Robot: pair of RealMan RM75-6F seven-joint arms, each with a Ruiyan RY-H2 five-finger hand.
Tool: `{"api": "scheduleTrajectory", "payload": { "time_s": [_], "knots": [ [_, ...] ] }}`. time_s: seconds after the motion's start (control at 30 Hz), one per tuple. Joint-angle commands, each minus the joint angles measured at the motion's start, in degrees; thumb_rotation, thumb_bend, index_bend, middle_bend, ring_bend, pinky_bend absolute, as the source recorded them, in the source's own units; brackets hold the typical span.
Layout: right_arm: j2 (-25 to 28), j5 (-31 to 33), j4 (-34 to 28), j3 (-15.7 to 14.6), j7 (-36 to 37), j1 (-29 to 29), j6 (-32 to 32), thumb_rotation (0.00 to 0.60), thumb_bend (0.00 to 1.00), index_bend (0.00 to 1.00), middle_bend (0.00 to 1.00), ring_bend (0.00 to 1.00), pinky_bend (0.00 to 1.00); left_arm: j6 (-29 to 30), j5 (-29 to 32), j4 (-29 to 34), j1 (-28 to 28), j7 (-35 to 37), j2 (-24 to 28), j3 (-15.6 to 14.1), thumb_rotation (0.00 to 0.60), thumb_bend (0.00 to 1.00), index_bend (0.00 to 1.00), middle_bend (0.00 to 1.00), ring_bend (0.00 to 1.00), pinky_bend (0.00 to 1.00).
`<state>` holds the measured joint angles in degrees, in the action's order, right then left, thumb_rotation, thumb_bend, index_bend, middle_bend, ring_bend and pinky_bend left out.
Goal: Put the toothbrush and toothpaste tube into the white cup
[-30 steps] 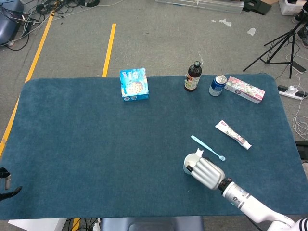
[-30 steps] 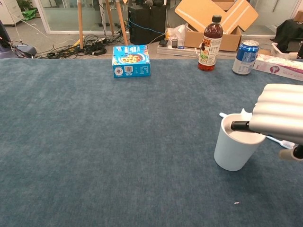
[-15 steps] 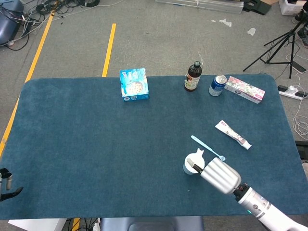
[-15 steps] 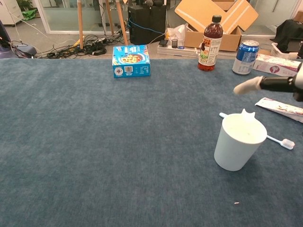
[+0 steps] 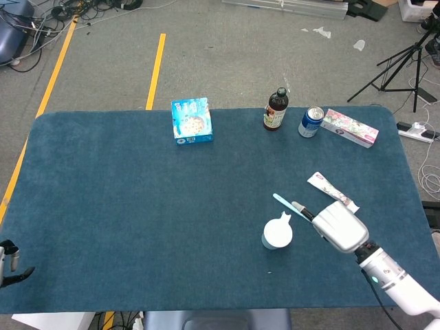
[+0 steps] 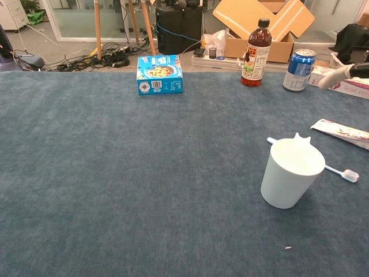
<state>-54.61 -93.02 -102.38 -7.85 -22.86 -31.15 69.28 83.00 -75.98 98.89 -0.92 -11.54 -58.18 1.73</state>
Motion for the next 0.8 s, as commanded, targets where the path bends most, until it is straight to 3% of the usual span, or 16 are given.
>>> {"api": "scheduleTrajectory", "payload": {
  "time_s": [0.03,0.43,0.8],
  "knots": [
    [-2.0,3.4,3.4,2.3,2.8,-1.7,-5.2,0.600,0.64,0.21,1.00,1.00,1.00,0.2,-0.1,0.0,0.1,0.3,0.1,0.0,0.600,0.00,0.82,0.54,0.43,0.39],
    [-7.4,10.4,8.7,5.2,0.9,-3.7,-14.0,0.600,0.69,0.32,1.00,1.00,1.00,0.3,-0.2,0.0,0.1,1.2,0.4,0.1,0.600,0.00,0.82,0.54,0.43,0.39],
    [-11.9,15.3,14.0,5.8,-0.5,-5.0,-20.4,0.600,0.70,0.34,1.00,1.00,1.00,0.2,-0.2,0.0,0.1,1.3,0.4,0.1,0.600,0.00,0.82,0.54,0.43,0.39]
  ]
}}
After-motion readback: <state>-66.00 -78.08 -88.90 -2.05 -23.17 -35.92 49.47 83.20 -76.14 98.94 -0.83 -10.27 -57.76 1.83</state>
